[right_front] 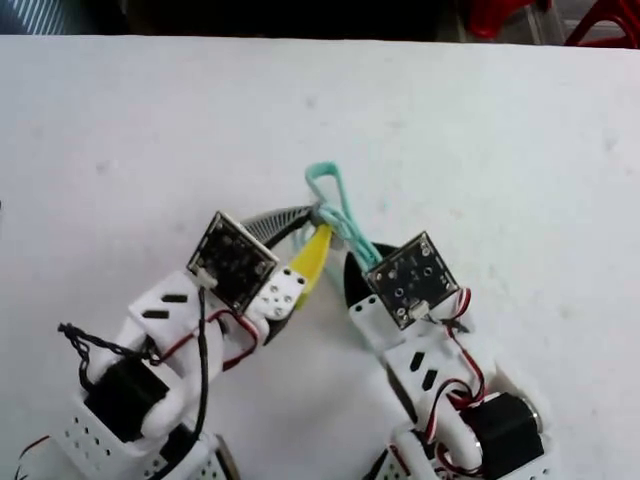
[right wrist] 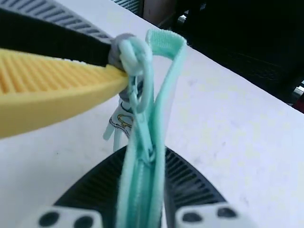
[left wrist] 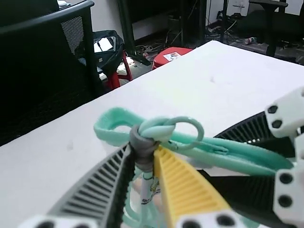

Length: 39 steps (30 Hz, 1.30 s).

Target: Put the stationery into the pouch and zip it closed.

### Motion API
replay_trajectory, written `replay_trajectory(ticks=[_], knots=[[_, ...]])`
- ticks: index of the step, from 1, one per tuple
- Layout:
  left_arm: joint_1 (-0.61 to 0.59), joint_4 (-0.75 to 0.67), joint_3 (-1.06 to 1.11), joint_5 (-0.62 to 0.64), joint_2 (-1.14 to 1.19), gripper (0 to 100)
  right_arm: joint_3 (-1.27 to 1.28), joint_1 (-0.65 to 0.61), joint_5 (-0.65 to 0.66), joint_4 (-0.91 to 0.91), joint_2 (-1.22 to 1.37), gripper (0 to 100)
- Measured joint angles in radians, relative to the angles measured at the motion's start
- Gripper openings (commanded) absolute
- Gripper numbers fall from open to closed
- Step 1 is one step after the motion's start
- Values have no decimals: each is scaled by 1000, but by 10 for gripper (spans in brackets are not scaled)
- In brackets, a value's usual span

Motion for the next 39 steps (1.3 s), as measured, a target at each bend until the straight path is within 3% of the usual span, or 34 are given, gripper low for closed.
replay_trajectory(ticks=[7,21,29,39], knots=[[-94,-46,0,0,2,21,0,-6,6,0,9,18],[-110,-109,0,0,89,21,20,-15,31,5,-17,18],[-167,-132,-98,0,284,21,98,-123,155,29,-232,18],[-193,-130,-129,0,313,22,101,-212,203,52,-249,17]])
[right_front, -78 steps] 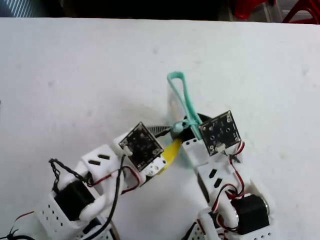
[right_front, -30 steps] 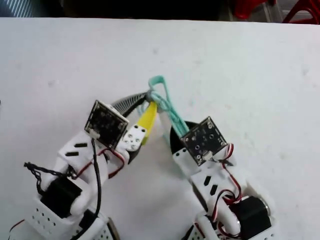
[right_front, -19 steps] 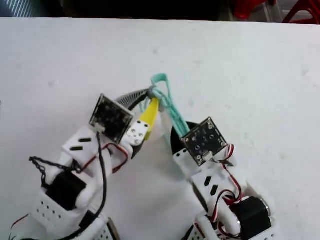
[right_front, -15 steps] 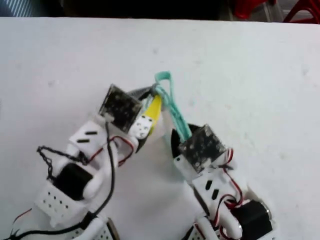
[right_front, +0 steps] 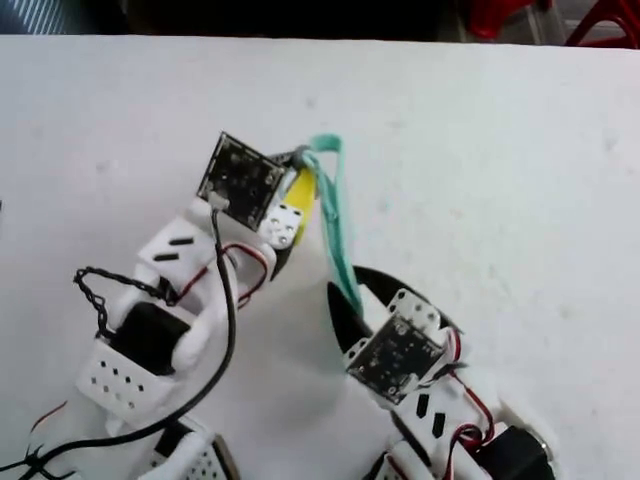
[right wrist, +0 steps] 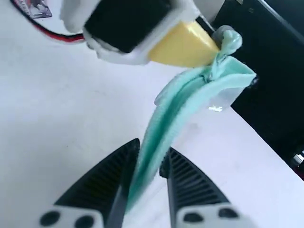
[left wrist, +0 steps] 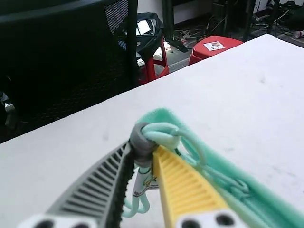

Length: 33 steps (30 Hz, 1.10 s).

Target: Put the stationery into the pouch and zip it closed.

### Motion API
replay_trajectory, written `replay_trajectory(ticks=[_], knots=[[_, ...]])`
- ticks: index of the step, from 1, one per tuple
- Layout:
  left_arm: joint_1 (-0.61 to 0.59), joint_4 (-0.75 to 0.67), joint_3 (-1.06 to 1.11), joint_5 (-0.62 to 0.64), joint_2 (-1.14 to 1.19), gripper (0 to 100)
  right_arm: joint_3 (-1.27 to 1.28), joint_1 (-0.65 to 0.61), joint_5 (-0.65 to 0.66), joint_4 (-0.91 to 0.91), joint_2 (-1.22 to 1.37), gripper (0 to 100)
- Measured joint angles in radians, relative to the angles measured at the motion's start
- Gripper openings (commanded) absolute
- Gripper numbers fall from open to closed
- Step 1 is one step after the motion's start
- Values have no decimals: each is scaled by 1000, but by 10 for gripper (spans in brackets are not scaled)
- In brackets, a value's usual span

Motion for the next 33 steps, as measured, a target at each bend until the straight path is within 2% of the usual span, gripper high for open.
replay_trajectory(ticks=[7,12,15,18,20,25,30,33], knots=[[0,0,0,0,0,22,-8,-26,49,23,-3,17],[-2,91,-20,0,0,22,-14,138,46,20,-11,18],[28,149,-20,-17,-18,22,-14,264,-12,-12,-12,22],[64,196,-20,-51,-69,22,-14,327,-66,-21,-6,143],[100,210,-20,-58,-97,22,-14,336,-97,-21,-6,215],[152,206,6,-64,-133,22,-14,316,-115,-46,-15,145],[164,206,26,-64,-138,22,-14,276,-115,-71,-15,213],[166,206,28,-64,-138,22,-14,273,-120,-95,-15,182]])
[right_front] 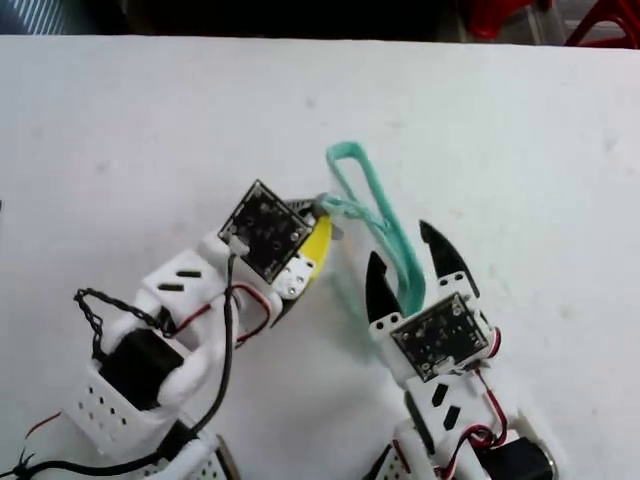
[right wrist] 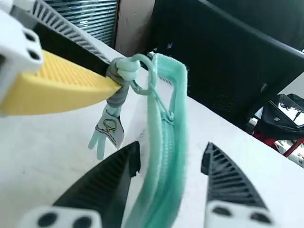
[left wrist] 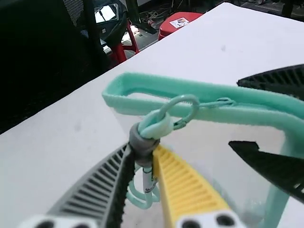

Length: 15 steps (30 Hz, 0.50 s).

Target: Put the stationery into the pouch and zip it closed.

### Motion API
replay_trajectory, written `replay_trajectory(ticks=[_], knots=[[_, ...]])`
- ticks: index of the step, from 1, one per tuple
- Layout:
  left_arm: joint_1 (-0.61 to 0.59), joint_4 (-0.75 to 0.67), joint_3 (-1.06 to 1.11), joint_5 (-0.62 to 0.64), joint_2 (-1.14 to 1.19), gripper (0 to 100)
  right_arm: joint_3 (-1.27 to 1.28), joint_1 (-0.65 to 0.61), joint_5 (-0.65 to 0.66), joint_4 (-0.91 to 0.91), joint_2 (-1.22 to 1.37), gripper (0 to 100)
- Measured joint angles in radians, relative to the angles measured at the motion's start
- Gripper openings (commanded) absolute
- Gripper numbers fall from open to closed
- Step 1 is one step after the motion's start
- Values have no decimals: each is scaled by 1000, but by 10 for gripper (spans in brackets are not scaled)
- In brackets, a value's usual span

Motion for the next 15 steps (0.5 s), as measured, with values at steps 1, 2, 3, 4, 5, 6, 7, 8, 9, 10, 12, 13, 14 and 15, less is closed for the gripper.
replay_trajectory(ticks=[1,2,3,4,5,6,7,8,9,10,12,13,14,15], knots=[[0,0,0,0,0,22,0,-2,0,-5,0,166],[0,0,0,0,0,22,0,-2,0,-8,5,154],[0,0,0,0,0,22,0,-2,0,-12,17,148],[0,0,0,0,0,22,0,-2,0,-20,32,149],[0,0,0,0,0,22,0,-2,0,-31,54,149],[0,0,0,0,0,22,-6,-2,0,-37,78,149],[0,0,0,0,0,22,-18,-2,0,-44,106,149],[0,0,0,0,0,22,-34,-2,0,-46,138,144],[0,3,0,0,0,22,-55,-2,0,-46,170,134],[0,11,0,0,0,22,-74,-2,0,-48,206,94],[0,31,0,-3,0,22,-104,-3,-2,-48,272,5],[0,37,0,-14,0,22,-114,-3,-2,-49,295,33],[0,37,0,-26,0,22,-117,-2,-2,-54,302,22],[-2,37,0,-32,0,22,-118,-2,-2,-54,301,19]])
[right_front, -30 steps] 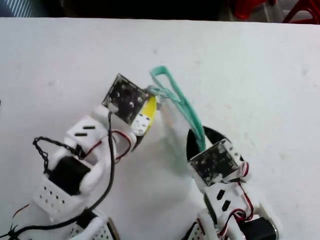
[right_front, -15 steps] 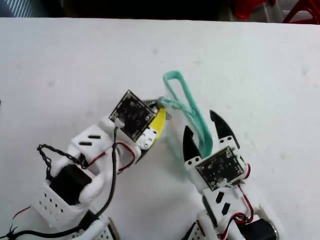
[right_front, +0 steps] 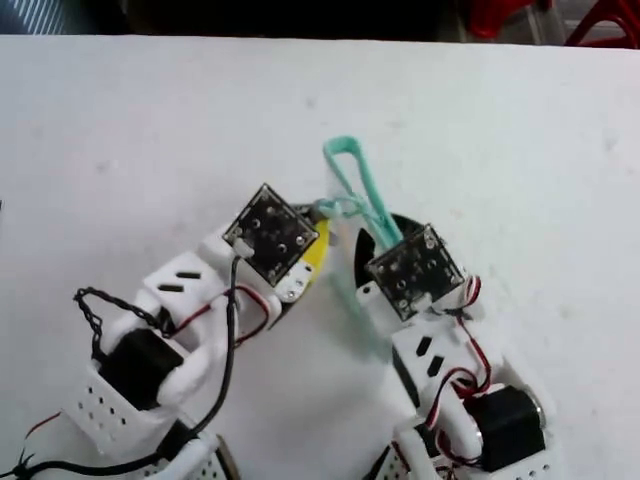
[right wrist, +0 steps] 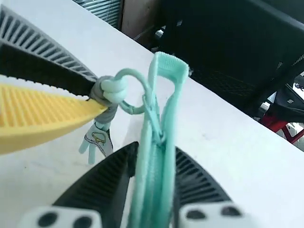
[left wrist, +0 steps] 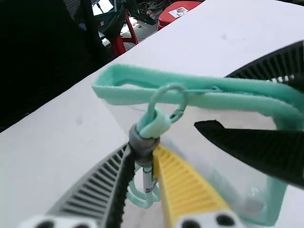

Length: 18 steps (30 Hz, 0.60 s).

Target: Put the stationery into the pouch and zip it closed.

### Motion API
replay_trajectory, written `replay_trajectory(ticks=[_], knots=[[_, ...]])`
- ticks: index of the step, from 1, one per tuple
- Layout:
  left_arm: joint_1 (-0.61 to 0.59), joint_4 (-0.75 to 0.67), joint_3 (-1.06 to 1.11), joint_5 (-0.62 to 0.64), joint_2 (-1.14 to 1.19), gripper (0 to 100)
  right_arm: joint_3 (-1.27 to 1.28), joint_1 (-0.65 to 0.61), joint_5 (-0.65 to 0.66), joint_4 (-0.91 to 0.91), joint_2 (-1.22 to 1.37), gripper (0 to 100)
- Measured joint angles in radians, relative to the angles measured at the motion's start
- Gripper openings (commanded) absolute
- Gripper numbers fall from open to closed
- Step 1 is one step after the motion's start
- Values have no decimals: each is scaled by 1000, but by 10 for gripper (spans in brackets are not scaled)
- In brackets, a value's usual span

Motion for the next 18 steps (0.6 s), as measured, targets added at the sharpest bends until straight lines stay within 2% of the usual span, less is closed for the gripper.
replay_trajectory(ticks=[3,7,13,18], knots=[[-3,0,0,-8,0,22,2,-49,15,5,-38,21],[-3,-18,2,-14,-3,23,2,-166,144,83,-138,21],[-26,-38,3,-14,-3,23,-8,-190,242,164,-166,20],[-71,-40,3,-14,-20,23,-12,-264,273,195,-167,20]])
